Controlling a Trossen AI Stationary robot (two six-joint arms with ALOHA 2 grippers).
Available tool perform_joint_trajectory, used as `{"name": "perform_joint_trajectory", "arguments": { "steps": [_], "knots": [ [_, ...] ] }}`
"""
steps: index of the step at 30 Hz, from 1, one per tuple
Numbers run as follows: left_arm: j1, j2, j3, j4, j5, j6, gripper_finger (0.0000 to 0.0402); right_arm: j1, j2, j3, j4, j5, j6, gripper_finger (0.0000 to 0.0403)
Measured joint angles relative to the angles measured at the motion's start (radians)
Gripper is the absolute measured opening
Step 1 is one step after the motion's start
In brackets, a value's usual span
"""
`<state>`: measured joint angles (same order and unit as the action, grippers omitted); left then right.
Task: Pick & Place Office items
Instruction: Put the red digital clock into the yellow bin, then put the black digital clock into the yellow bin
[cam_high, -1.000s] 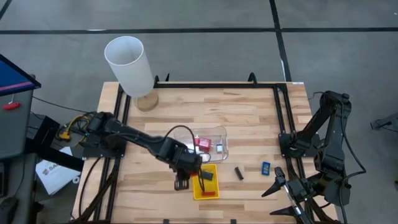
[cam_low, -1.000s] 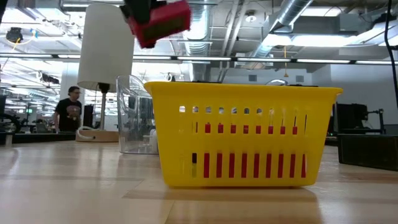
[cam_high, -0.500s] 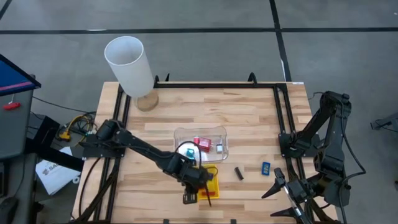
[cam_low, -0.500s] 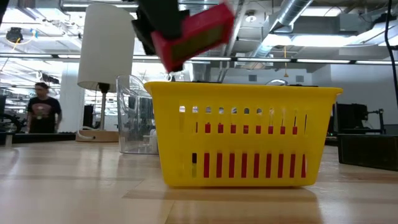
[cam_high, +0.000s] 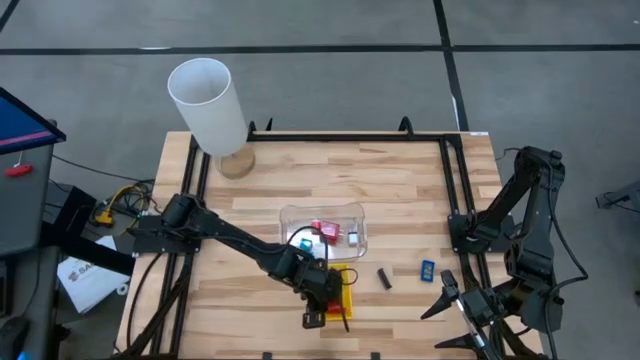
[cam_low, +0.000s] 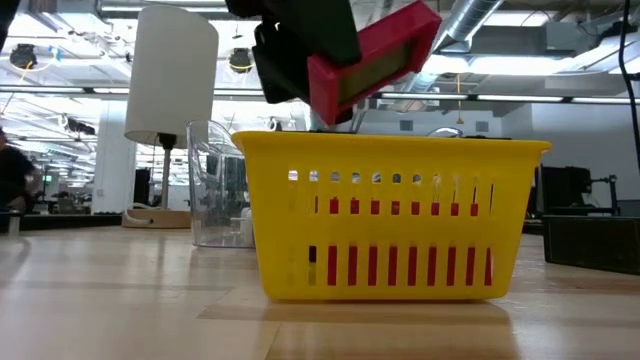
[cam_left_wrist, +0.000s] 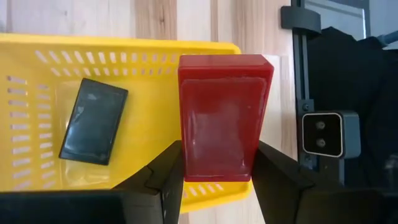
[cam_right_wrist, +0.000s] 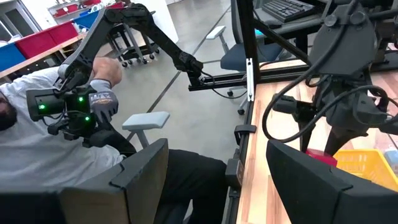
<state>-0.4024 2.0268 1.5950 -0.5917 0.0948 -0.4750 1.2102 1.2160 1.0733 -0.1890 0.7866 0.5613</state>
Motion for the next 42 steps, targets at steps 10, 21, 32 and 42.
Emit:
{"name": "perform_joint_trajectory", "arguments": {
  "steps": [10, 21, 32, 42],
  "knots": [
    [0.017, 0.001, 0.000, -0.009, 0.008, 0.030, 0.0196, 0.007, 0.000, 0.000, 0.000, -0.001, 0.000, 0.0265],
    [0.046, 0.001, 0.000, -0.029, 0.002, 0.062, 0.0234, 0.014, 0.002, 0.000, -0.008, -0.001, 0.004, 0.0265],
    [0.006, -0.202, -0.033, -0.140, -0.217, 0.132, 0.0227, -0.015, 0.002, 0.000, -0.064, 0.080, 0.064, 0.0265],
    [-0.155, -0.699, -0.547, 0.092, -0.586, -0.078, 0.0214, -0.161, 0.033, -0.011, -0.195, 0.101, 0.249, 0.0265]
  ]
}}
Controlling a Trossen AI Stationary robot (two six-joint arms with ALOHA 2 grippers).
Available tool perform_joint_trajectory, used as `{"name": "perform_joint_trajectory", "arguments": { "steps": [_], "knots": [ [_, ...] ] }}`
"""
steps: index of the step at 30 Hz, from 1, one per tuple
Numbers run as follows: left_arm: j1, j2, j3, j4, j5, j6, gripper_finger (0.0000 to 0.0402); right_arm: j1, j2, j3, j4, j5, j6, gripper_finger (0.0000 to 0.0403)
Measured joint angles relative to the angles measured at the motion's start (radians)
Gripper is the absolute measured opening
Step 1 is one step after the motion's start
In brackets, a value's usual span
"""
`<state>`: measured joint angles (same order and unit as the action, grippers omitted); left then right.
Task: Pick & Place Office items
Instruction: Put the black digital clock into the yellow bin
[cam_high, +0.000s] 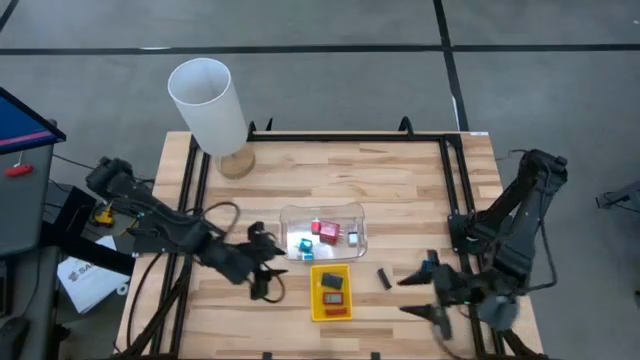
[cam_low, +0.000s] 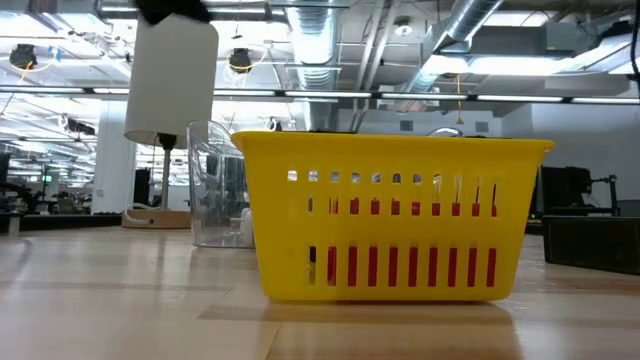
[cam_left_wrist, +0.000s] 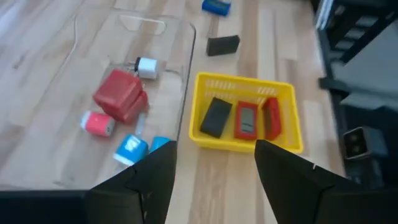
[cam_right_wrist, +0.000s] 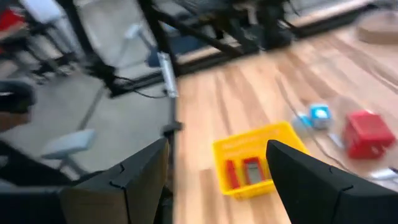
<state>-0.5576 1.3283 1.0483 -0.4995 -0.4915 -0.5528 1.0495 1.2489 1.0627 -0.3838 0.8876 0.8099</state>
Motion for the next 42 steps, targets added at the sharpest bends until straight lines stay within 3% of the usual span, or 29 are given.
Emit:
{"name": "perform_joint_trajectory", "arguments": {
  "steps": [5, 9, 15, 21, 26, 31, 35, 42],
  "knots": [
    [-0.052, -0.157, -0.307, 0.327, -0.030, -0.028, 0.0213, -0.135, 0.051, -0.049, -0.003, -0.177, 0.105, 0.0265],
    [-0.076, -0.190, -0.454, 0.581, -0.033, 0.039, 0.0210, -0.249, 0.117, -0.082, 0.009, -0.312, 0.198, 0.0265],
    [-0.137, -0.187, -0.525, 0.811, -0.038, 0.167, 0.0209, -0.411, 0.215, -0.079, 0.034, -0.406, 0.287, 0.0265],
    [-0.211, -0.187, -0.527, 0.900, -0.060, 0.249, 0.0209, -0.530, 0.290, -0.079, -0.085, -0.636, 0.340, 0.0265],
    [-0.238, -0.186, -0.527, 0.920, -0.061, 0.253, 0.0209, -0.463, 0.263, -0.050, -0.239, -0.742, 0.543, 0.0265],
    [-0.240, -0.186, -0.527, 0.928, -0.089, 0.252, 0.0209, -0.291, 0.227, 0.038, -0.324, -0.624, 0.801, 0.0265],
    [-0.240, -0.186, -0.527, 0.928, -0.095, 0.250, 0.0209, -0.197, 0.334, 0.102, -0.528, -0.589, 0.999, 0.0265],
    [-0.238, -0.180, -0.526, 0.972, -0.094, 0.267, 0.0209, -0.238, 0.565, 0.223, -0.685, -0.617, 0.920, 0.0265]
  ]
}}
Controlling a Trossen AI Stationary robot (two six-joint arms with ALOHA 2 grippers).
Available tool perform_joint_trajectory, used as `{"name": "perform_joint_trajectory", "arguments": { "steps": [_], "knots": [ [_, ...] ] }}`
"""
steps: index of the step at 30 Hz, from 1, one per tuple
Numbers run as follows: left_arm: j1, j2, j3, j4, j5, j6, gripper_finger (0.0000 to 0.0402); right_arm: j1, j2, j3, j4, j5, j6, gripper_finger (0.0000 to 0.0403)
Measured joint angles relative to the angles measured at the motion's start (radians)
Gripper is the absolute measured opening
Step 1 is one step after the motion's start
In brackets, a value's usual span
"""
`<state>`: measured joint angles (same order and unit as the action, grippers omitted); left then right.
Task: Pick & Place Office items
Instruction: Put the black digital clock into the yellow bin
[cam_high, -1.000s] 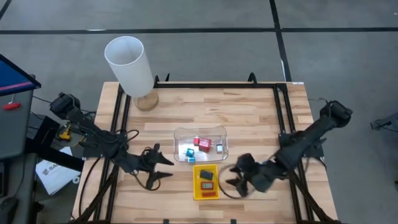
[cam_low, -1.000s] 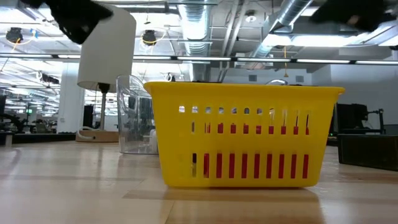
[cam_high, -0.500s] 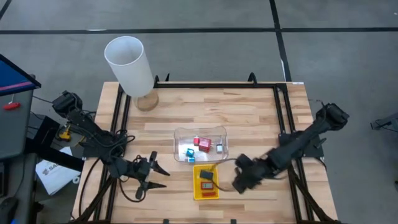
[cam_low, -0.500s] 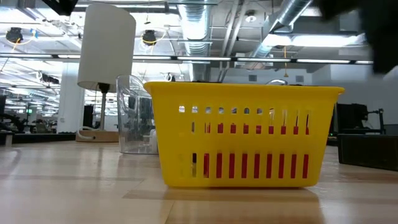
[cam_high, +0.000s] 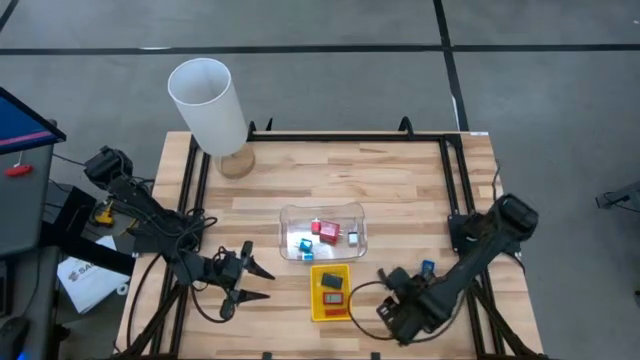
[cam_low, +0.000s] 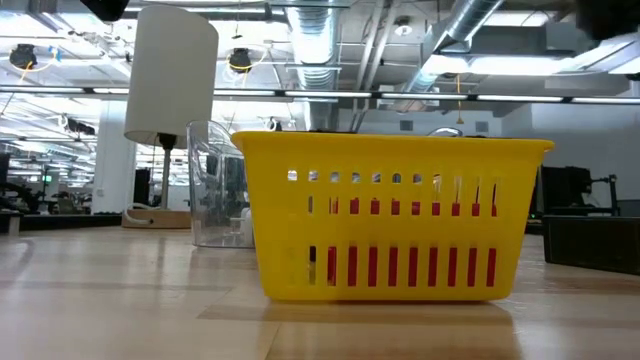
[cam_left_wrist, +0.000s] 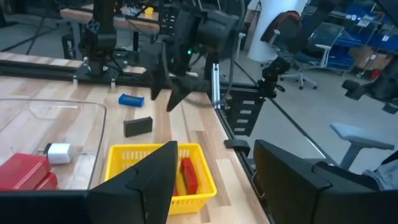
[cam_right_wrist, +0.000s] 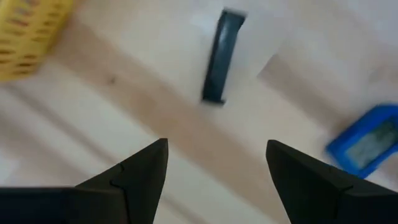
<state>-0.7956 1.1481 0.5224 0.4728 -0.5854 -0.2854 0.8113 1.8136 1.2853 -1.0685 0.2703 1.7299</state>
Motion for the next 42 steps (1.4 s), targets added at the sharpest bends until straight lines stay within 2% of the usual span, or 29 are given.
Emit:
{"name": "perform_joint_trajectory", "arguments": {
  "steps": [6, 24, 29, 38, 42],
  "knots": [
    [-0.002, 0.000, 0.000, 0.006, 0.002, 0.021, 0.0209, -0.051, 0.053, 0.047, -0.088, 0.019, -0.089, 0.0265],
    [-0.003, 0.000, 0.000, -0.020, 0.005, 0.027, 0.0209, -0.105, 0.045, -0.071, 0.130, -0.007, -0.047, 0.0259],
    [-0.003, 0.000, 0.000, -0.016, 0.005, 0.027, 0.0209, -0.098, 0.045, -0.085, 0.139, -0.008, -0.050, 0.0226],
    [-0.002, 0.000, 0.000, -0.016, 0.002, 0.027, 0.0209, -0.097, 0.045, -0.085, 0.145, -0.011, -0.066, 0.0121],
    [-0.002, 0.000, 0.000, -0.016, 0.001, 0.027, 0.0209, -0.098, 0.045, -0.085, 0.146, -0.011, -0.079, 0.0091]
  ]
}}
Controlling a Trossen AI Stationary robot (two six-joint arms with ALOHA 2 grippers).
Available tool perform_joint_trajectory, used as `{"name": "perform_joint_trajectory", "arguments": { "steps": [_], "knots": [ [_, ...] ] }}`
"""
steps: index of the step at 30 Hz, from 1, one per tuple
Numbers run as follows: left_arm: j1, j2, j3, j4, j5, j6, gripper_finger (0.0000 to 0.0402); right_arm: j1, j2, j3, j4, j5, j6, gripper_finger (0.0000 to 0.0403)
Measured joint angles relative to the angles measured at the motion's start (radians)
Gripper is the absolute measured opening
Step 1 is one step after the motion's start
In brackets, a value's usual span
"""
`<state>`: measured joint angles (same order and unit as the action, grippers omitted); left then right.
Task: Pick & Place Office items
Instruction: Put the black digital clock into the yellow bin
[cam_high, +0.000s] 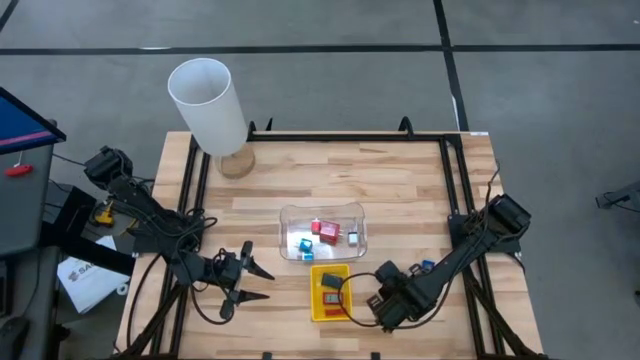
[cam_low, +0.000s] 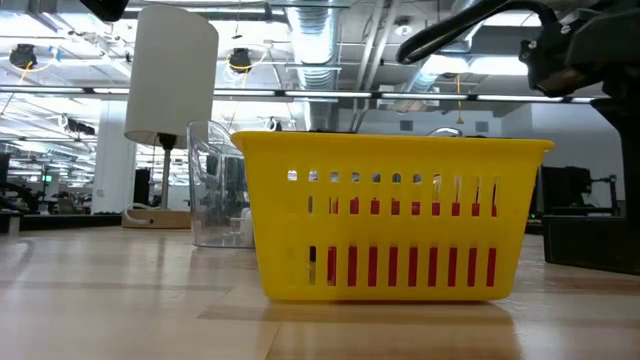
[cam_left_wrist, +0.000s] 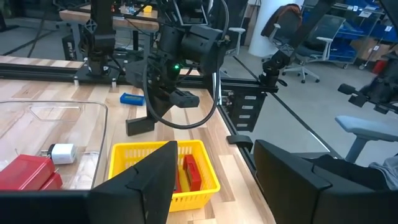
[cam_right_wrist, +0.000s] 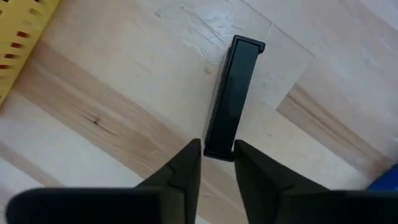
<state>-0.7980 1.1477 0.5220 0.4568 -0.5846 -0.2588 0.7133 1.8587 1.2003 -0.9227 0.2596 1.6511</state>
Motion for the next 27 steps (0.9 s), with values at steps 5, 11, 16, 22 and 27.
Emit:
{"name": "perform_joint_trajectory", "arguments": {
  "steps": [5, 11, 16, 22, 27],
  "knots": [
    [0.000, 0.000, 0.000, 0.000, 0.000, 0.000, 0.0209, -0.001, 0.000, 0.000, -0.002, 0.004, -0.012, 0.0070],
    [0.000, 0.000, 0.000, 0.000, 0.001, 0.000, 0.0209, 0.005, 0.000, 0.002, -0.003, 0.011, -0.028, 0.0059],
    [0.000, 0.000, 0.000, 0.000, 0.001, 0.000, 0.0209, 0.035, 0.000, 0.065, -0.020, 0.056, -0.024, 0.0057],
    [0.000, 0.000, 0.000, -0.001, 0.002, -0.003, 0.0209, 0.085, -0.001, 0.184, -0.042, 0.139, -0.004, 0.0056],
    [0.000, 0.000, 0.000, -0.004, 0.004, -0.007, 0.0209, 0.116, -0.001, 0.250, -0.003, 0.216, -0.017, 0.0055]
  ]
}}
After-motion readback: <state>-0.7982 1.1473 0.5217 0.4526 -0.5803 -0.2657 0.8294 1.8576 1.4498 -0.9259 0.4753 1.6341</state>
